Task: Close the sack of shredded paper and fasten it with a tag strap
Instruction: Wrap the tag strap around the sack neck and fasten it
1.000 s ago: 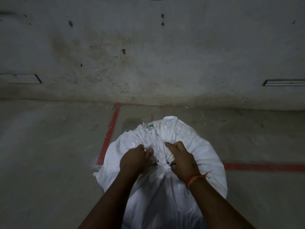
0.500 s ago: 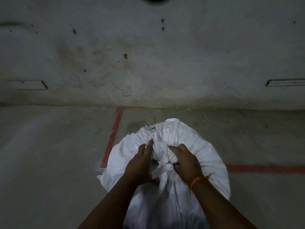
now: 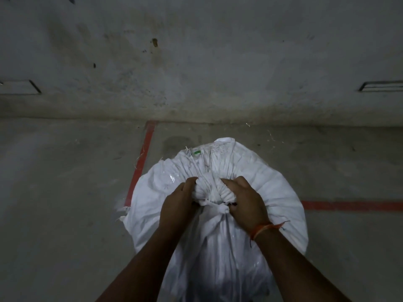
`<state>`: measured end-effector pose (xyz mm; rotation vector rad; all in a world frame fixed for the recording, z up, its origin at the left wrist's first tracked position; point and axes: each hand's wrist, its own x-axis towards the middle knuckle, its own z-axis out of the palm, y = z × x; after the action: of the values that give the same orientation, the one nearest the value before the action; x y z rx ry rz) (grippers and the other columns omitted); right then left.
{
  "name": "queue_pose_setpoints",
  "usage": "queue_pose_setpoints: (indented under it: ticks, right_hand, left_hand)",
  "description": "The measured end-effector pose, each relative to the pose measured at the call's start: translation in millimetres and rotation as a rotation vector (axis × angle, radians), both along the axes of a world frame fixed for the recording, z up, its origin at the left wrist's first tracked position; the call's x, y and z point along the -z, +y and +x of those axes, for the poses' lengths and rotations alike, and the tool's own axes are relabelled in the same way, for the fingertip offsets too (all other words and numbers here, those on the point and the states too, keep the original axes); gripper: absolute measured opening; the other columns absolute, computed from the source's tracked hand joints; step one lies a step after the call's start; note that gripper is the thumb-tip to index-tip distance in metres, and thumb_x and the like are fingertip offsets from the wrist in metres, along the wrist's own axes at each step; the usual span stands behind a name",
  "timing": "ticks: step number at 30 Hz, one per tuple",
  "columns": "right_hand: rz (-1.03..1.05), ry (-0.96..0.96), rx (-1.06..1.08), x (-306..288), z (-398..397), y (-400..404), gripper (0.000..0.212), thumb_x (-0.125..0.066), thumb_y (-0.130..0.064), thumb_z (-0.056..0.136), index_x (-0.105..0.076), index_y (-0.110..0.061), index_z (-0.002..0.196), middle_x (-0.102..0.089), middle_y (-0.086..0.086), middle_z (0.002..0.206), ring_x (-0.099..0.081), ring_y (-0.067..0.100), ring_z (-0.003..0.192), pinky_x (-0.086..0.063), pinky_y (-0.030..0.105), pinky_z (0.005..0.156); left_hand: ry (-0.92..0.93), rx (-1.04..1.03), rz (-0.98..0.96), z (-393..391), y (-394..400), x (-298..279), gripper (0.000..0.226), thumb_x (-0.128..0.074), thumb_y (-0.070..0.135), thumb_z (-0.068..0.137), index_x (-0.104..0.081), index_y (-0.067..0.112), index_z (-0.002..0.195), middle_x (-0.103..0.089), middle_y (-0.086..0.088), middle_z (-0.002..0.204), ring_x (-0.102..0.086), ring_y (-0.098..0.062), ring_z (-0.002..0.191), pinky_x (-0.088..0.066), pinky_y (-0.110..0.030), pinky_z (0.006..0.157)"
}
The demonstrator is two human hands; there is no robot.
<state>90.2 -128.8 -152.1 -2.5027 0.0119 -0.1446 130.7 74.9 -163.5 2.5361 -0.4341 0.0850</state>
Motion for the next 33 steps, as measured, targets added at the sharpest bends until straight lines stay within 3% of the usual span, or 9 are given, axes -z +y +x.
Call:
queue_pose_setpoints:
  ticks: [5,11,14,17,21,23,28,30,33]
  right_hand:
    - [-0.036,-0.044,0.017,9.7,8.3,0.9,0.071,-0.071,-0.012,0.072,-0.055,-0.031,0.138,-0.051,-0.003,0.118,-0.059,0.019,0.104,-0.053,0.029,0.086]
    - [-0.105,-0.046,0.013,22.0,17.3,-6.2,0.081,-0.075,-0.02,0.069,-0.045,-0.033,0.144,-0.046,-0.005,0.149,-0.045,0.023,0.131,-0.037,0.029,0.108]
    - [-0.013,-0.013,-0.003,17.9,21.3,-12.9,0.087,-0.077,-0.019,0.068,-0.044,-0.027,0.148,-0.054,-0.002,0.144,-0.05,0.021,0.129,-0.04,0.033,0.11]
    - [0.089,-0.083,0.015,13.9,25.4,-13.9,0.065,-0.074,-0.013,0.071,-0.061,-0.015,0.134,-0.066,0.007,0.131,-0.063,0.024,0.119,-0.043,0.025,0.104]
    - [0.045,-0.181,0.067,0.1,27.5,-12.0,0.048,-0.067,-0.03,0.075,-0.071,-0.003,0.114,-0.076,0.015,0.105,-0.074,0.03,0.093,-0.046,0.023,0.086]
    - [0.013,-0.19,0.038,-20.4,38.7,-15.4,0.044,-0.068,-0.032,0.077,-0.072,-0.003,0.109,-0.077,0.013,0.1,-0.073,0.027,0.088,-0.046,0.023,0.083]
    - [-0.056,-0.175,0.011,-120.9,85.8,-34.2,0.048,-0.056,-0.042,0.08,-0.074,-0.009,0.109,-0.078,0.01,0.098,-0.074,0.029,0.087,-0.054,0.029,0.075]
    - [-0.088,-0.246,0.021,-175.4,100.8,-42.3,0.053,-0.05,-0.046,0.078,-0.075,-0.008,0.104,-0.078,0.013,0.095,-0.075,0.031,0.083,-0.056,0.032,0.071]
    - [-0.082,-0.336,0.028,-274.2,120.7,-55.4,0.048,-0.051,-0.048,0.076,-0.076,-0.008,0.09,-0.078,0.013,0.083,-0.073,0.03,0.071,-0.046,0.024,0.061]
  left_hand:
    - [-0.032,0.012,-0.04,7.5,0.0,-0.9,0.046,-0.078,0.03,0.077,-0.054,0.028,0.116,-0.072,0.01,0.098,-0.069,-0.008,0.089,-0.058,-0.033,0.072]
    - [-0.103,0.041,-0.092,9.0,-1.3,-0.4,0.036,-0.075,0.023,0.083,-0.057,0.026,0.115,-0.073,0.011,0.096,-0.069,-0.006,0.086,-0.055,-0.023,0.071]
    - [-0.109,0.042,-0.103,12.4,-1.1,-4.0,0.039,-0.074,0.021,0.082,-0.059,0.024,0.118,-0.074,0.01,0.098,-0.07,-0.008,0.087,-0.053,-0.022,0.069]
    - [-0.047,0.027,-0.197,19.5,-1.6,-6.9,0.032,-0.072,0.021,0.084,-0.063,0.027,0.114,-0.075,0.014,0.098,-0.071,-0.004,0.091,-0.058,-0.026,0.076]
    - [0.039,0.023,-0.292,27.4,-3.3,-20.4,0.035,-0.075,0.005,0.083,-0.069,0.023,0.111,-0.074,0.016,0.103,-0.069,0.001,0.097,-0.049,-0.006,0.082]
    - [0.065,0.036,-0.304,37.8,-3.3,-37.1,0.04,-0.077,-0.004,0.079,-0.07,0.019,0.111,-0.073,0.013,0.105,-0.068,-0.002,0.098,-0.044,-0.001,0.082]
    - [0.161,0.078,-0.364,82.5,-21.3,-132.1,0.028,-0.063,0.011,0.084,-0.06,0.039,0.083,-0.062,0.016,0.079,-0.067,-0.013,0.083,-0.049,-0.026,0.075]
    - [0.096,0.102,-0.342,103.3,-31.6,-182.6,0.034,-0.068,0.003,0.083,-0.055,0.034,0.077,-0.058,0.012,0.073,-0.065,-0.021,0.078,-0.044,-0.023,0.071]
    - [-0.046,0.1,-0.249,130.2,-44.6,-280.4,0.037,-0.069,-0.002,0.081,-0.056,0.033,0.08,-0.067,0.012,0.077,-0.065,-0.006,0.076,-0.035,-0.004,0.065]
